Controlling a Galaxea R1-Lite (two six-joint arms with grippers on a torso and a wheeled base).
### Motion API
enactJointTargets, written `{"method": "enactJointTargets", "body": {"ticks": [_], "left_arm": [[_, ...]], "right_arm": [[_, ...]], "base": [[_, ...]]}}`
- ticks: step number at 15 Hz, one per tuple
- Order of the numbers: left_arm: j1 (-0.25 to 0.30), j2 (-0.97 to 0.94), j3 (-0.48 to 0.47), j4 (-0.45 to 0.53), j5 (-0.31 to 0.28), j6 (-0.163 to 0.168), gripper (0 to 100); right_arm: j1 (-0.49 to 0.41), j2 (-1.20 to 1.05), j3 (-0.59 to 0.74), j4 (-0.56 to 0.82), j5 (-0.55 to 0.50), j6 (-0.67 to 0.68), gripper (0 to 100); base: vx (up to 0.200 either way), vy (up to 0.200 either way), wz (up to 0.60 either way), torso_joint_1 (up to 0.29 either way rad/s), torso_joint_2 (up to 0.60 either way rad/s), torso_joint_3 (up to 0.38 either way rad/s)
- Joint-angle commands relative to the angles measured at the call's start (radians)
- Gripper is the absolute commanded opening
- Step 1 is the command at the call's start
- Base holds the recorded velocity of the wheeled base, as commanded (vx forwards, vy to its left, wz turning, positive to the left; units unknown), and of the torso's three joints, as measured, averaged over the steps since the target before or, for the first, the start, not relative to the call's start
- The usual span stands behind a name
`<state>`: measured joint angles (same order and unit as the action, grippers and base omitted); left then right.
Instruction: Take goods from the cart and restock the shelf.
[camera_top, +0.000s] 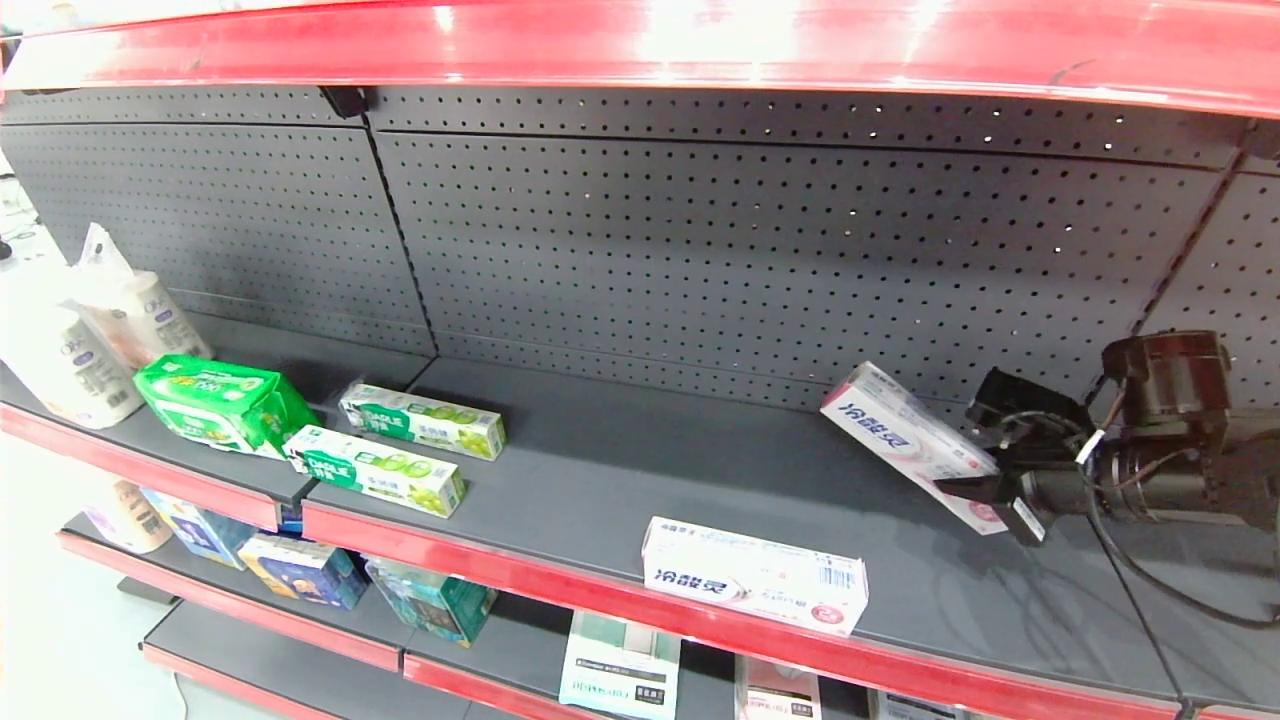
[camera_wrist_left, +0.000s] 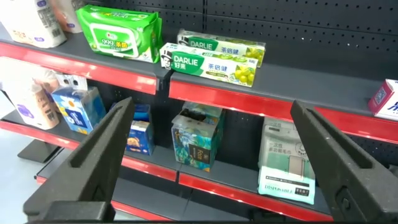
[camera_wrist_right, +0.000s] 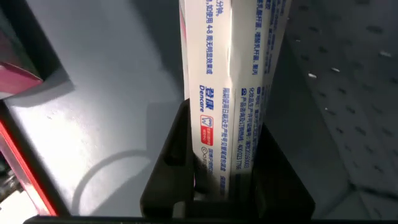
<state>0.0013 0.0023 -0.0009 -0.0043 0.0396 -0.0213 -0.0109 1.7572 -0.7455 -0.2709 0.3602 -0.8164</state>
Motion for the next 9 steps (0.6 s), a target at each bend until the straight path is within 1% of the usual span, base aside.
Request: {"method": "enactJointTargets", "body": {"ticks": [1,4,9], "left_arm": [[0.0,-0.001,0.001,0.0,0.0,0.0,100],[0.0,-0.001,0.001,0.0,0.0,0.0,100],[0.0,-0.001,0.001,0.0,0.0,0.0,100]], "right_arm": [[0.032,0.056,-0.003,-0.001,-0.021,-0.004,0],[0.06,0.091,-0.032,-0.001,-0.052,-0.015,0],[0.114,0.156,-0.074,-0.001,-0.066,-0.018,0]], "base": [[0.0,0.0,0.0,0.0,0.0,0.0],[0.0,0.0,0.0,0.0,0.0,0.0],[0.0,0.0,0.0,0.0,0.0,0.0]]}}
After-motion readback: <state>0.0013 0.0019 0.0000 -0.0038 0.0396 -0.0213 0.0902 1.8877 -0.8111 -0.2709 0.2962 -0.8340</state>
